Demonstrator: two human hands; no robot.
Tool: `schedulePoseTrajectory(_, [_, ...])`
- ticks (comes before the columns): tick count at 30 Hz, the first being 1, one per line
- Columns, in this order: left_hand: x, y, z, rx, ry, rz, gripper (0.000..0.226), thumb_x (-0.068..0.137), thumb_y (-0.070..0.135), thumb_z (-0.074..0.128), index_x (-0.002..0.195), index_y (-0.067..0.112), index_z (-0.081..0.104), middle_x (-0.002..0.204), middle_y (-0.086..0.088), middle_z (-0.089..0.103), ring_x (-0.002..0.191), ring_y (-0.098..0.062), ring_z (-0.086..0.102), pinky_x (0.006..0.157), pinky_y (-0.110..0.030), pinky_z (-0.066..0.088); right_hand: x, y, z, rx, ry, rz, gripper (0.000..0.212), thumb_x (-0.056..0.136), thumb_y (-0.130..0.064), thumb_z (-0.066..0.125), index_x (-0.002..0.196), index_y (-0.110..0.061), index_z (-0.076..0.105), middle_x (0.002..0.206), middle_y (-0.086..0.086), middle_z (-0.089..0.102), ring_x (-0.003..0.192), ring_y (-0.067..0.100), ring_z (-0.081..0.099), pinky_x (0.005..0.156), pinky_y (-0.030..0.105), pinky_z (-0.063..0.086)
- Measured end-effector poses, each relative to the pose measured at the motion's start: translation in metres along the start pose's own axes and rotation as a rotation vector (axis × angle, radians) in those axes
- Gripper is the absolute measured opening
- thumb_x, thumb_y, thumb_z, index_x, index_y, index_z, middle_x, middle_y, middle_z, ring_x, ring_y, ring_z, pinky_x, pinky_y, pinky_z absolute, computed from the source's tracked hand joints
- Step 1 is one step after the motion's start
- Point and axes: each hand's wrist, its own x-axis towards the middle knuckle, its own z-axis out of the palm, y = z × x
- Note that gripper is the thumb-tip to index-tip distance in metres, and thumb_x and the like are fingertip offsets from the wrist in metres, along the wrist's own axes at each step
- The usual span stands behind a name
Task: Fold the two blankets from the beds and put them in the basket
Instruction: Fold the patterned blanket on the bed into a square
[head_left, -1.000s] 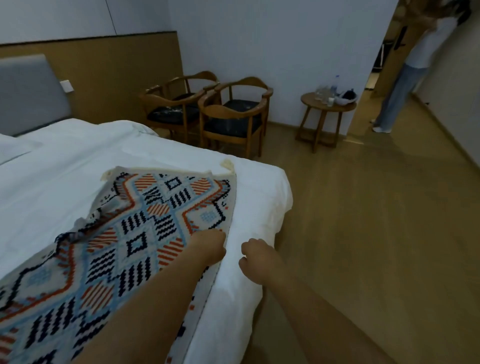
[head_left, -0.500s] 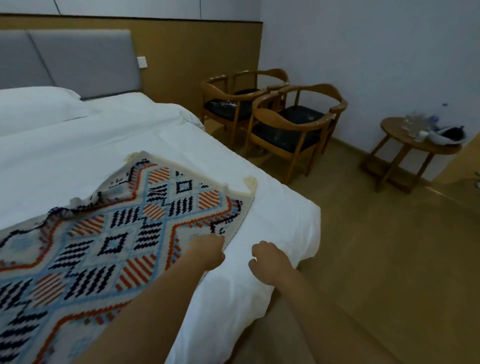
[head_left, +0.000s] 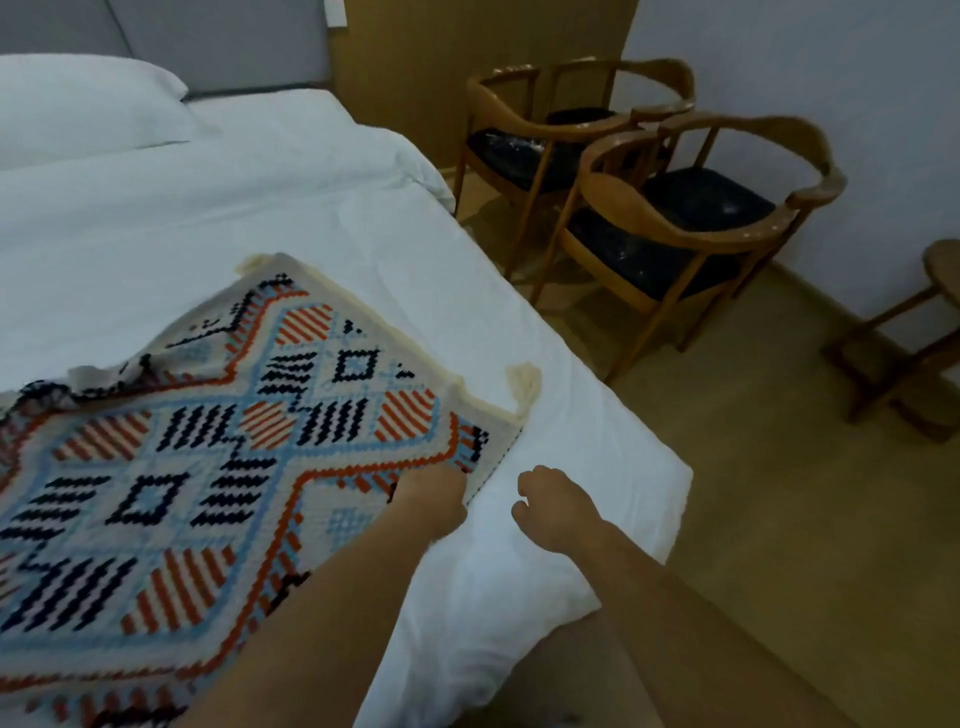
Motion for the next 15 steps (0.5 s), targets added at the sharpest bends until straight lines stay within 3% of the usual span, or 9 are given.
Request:
schedulePoseTrajectory(4, [0.045,0.012,0.022,-0.108,-0.044,-0.106,0.030,0.095,0.025,0.039,0.120,0.010,0.047,0.123,-0.010,0.052,0.109,-0.027,0.053,0.081,-0.033,0.042,0.060,0.021,-0.002,0.000,-0.103,-0.069,0.029,0.093,-0.020,0.042,0.113,-0.002,0.054,0.120,0.012,0.052,0.111,0.026,0.048,0.089,0.031,0.040])
schedulePoseTrajectory(7, [0.088,0.022,0.038,-0.263,-0.049,-0.254,0.035,0.095,0.029,0.042,0.124,0.012,0.044,0.128,-0.010,0.044,0.114,-0.027,0.046,0.089,-0.037,0.043,0.114,0.046,-0.004,-0.008,-0.122,-0.143,0.019,0.090,-0.018,0.044,0.096,-0.003,0.054,0.105,0.013,0.052,0.100,0.027,0.050,0.082,0.033,0.042])
schedulePoseTrajectory(12, [0.146,0.048,0.073,-0.454,-0.019,-0.569,0.055,0.091,0.040,0.049,0.137,0.015,0.031,0.140,-0.008,0.031,0.128,-0.028,0.032,0.100,-0.039,0.037,0.199,0.082,-0.003,-0.104,-0.172,-0.330,0.031,0.092,-0.022,0.044,0.116,-0.004,0.052,0.122,0.014,0.049,0.114,0.029,0.044,0.089,0.036,0.040])
schedulePoseTrajectory(15, [0.168,0.057,0.089,-0.455,0.102,-0.728,0.044,0.091,0.031,0.050,0.130,0.017,0.036,0.136,-0.007,0.035,0.124,-0.026,0.035,0.096,-0.036,0.035,0.239,0.088,0.005,-0.161,-0.128,-0.373,0.031,0.091,-0.022,0.045,0.116,-0.003,0.051,0.122,0.013,0.051,0.113,0.029,0.045,0.091,0.036,0.039])
